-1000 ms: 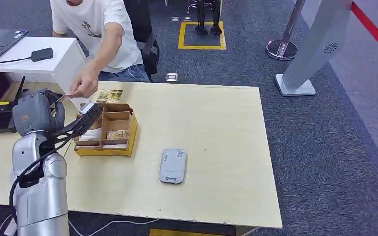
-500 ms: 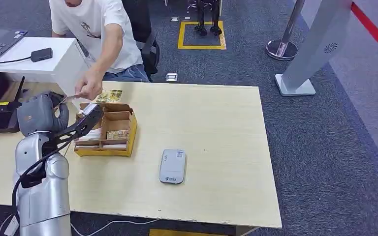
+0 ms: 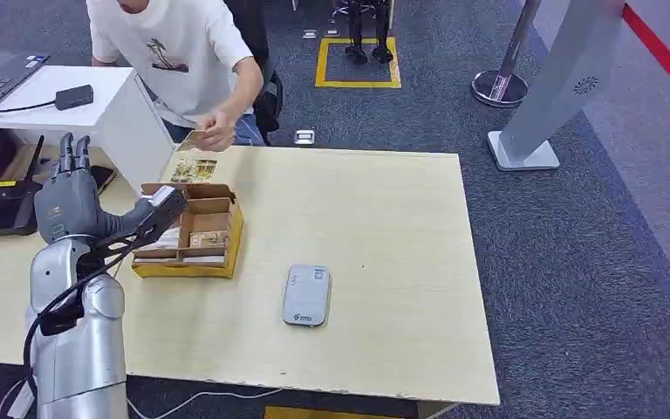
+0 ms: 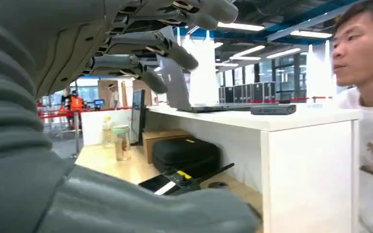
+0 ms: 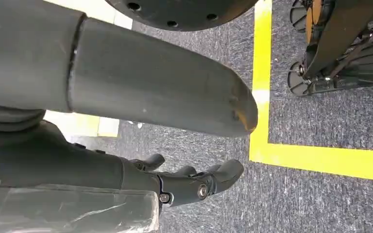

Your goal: Pass the card to the sensor for recognition and then transmit it.

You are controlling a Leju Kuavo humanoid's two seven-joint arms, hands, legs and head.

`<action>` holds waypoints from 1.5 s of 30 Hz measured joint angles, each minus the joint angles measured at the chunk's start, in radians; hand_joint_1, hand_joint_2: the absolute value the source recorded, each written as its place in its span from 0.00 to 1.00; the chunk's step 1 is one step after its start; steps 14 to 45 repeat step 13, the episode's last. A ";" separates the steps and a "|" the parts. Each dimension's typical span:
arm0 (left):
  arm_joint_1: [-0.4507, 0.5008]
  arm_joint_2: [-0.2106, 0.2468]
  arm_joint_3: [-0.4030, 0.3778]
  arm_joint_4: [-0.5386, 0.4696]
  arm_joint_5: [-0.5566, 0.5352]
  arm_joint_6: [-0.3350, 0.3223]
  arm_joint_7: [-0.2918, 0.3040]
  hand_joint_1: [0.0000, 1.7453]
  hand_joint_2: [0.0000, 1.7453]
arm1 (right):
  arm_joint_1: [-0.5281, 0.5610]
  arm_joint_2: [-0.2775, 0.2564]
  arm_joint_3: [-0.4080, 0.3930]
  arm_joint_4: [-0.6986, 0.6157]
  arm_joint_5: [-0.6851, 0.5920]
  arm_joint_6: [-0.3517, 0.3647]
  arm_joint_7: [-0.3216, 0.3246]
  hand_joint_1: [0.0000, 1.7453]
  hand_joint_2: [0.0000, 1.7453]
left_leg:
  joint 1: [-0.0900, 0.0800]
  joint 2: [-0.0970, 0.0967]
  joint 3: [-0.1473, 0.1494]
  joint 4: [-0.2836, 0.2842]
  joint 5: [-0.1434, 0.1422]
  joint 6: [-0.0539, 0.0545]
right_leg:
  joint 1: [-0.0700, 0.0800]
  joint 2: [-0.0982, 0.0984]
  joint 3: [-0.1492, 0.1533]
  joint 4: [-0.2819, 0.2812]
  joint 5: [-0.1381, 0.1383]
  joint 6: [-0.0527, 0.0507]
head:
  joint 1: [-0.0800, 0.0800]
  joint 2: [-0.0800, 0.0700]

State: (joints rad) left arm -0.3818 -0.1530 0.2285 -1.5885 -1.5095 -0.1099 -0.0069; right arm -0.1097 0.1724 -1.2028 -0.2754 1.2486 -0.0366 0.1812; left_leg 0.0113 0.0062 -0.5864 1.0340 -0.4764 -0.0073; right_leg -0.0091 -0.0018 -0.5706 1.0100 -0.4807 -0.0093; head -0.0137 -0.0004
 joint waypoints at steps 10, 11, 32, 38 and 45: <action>0.064 -0.058 -0.035 -0.032 0.337 -0.038 -0.084 0.00 1.00 | 0.000 0.000 0.000 0.000 -0.002 -0.002 -0.007 0.00 0.00 | 0.000 0.000 0.000 0.000 0.000 0.000 | 0.000 0.000 0.000 0.000 0.000 0.000 | 0.000 0.000; 0.073 -0.064 -0.040 -0.036 0.362 -0.040 -0.084 0.00 1.00 | 0.000 0.000 0.000 0.000 -0.003 -0.002 -0.008 0.00 0.00 | 0.000 0.000 0.000 0.000 0.000 0.000 | 0.000 0.000 0.000 0.000 0.000 0.000 | 0.000 0.000; 0.092 -0.072 -0.061 -0.047 0.412 -0.046 -0.085 0.00 1.00 | 0.000 0.000 0.000 0.000 -0.004 -0.003 -0.010 0.00 0.00 | 0.000 0.000 0.000 0.000 0.000 0.000 | 0.000 0.000 0.000 0.000 0.000 0.000 | 0.000 0.000; 0.092 -0.072 -0.061 -0.047 0.412 -0.046 -0.085 0.00 1.00 | 0.000 0.000 0.000 0.000 -0.004 -0.003 -0.010 0.00 0.00 | 0.000 0.000 0.000 0.000 0.000 0.000 | 0.000 0.000 0.000 0.000 0.000 0.000 | 0.000 0.000; 0.092 -0.072 -0.061 -0.047 0.412 -0.046 -0.085 0.00 1.00 | 0.000 0.000 0.000 0.000 -0.004 -0.003 -0.010 0.00 0.00 | 0.000 0.000 0.000 0.000 0.000 0.000 | 0.000 0.000 0.000 0.000 0.000 0.000 | 0.000 0.000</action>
